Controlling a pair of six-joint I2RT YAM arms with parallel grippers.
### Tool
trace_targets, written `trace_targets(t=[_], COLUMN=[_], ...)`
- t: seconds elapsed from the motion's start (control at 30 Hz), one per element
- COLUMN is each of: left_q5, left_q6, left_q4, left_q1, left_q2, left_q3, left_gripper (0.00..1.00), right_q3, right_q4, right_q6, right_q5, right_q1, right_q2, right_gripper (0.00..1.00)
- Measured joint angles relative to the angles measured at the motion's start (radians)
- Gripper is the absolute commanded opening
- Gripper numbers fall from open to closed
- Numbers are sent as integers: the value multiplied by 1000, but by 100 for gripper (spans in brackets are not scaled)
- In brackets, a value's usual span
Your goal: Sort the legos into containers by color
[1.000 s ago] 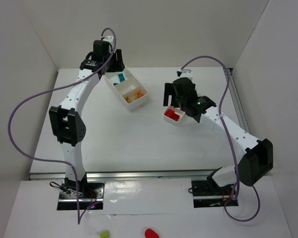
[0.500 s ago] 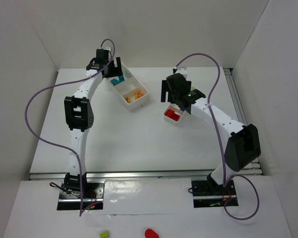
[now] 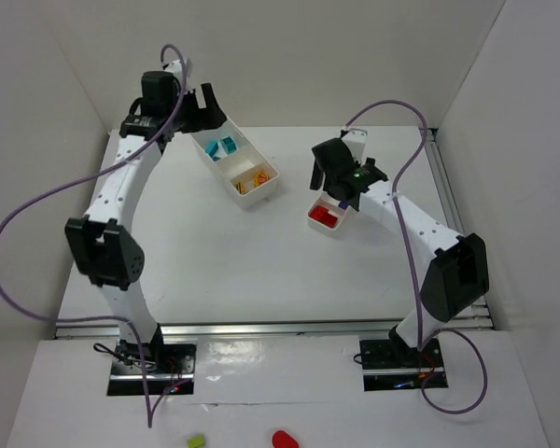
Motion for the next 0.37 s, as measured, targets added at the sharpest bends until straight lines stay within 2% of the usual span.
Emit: trace_targets(t=[0.17,0.37], left_q5=[22,20], left_q6=[-6,-6], left_q4=[2,-39], left_q1=[-6,-10], left_q2=[-275,-423], left_q3=[-199,-328], left_gripper=[100,100], right_q3=[-72,-195], right_q4=[-75,-109], right_q6=[59,90], right_q5=[46,53], right_q1=[6,11], right_q2=[-102,-286], right_gripper=[100,100])
